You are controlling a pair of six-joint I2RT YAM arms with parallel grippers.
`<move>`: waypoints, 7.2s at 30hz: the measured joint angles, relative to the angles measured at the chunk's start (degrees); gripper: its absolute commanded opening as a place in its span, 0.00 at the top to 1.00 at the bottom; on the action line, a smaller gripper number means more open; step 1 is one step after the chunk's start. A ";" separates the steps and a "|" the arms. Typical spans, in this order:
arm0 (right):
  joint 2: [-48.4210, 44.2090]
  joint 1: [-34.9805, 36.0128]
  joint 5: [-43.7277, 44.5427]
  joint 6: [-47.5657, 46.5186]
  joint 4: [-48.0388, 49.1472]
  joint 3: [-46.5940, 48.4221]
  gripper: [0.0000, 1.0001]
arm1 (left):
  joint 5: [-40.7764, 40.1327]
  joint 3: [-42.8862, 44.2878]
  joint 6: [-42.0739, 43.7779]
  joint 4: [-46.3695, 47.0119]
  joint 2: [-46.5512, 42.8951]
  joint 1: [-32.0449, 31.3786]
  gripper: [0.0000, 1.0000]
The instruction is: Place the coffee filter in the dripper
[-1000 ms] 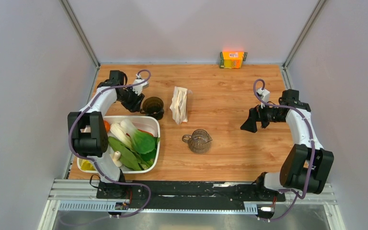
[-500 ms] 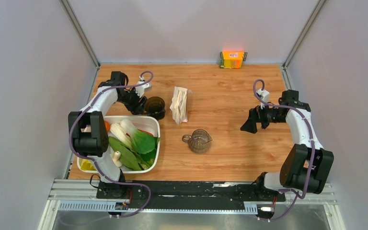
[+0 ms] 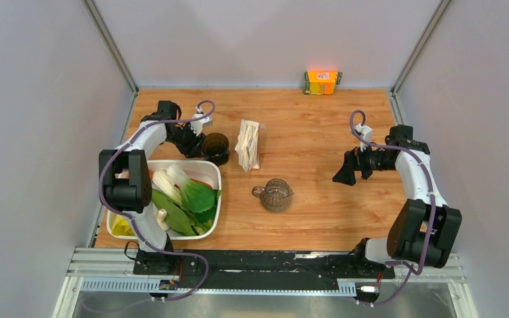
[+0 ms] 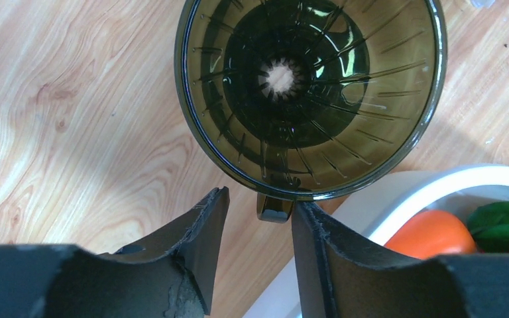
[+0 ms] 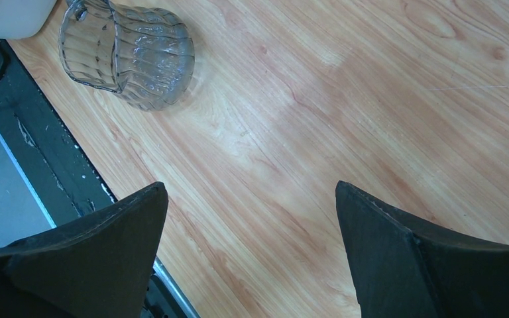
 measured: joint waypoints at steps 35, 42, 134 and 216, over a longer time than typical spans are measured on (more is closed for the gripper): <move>2.27 0.00 -0.92 -1.99 -5.88 2.32 0.00 | 4.11 26.84 6.84 -15.74 -6.71 1.36 1.00; 2.27 0.15 -1.64 -3.17 -8.20 2.38 0.04 | 6.75 31.93 15.02 -26.95 -10.97 -14.64 1.00; -5.46 8.28 -2.75 18.97 16.63 -4.70 0.00 | -4.68 2.03 -7.58 -4.46 -13.77 -41.18 0.99; -1.46 8.28 0.55 26.25 19.85 -0.98 0.00 | -16.48 -1.44 -53.66 18.53 -10.82 -22.75 0.77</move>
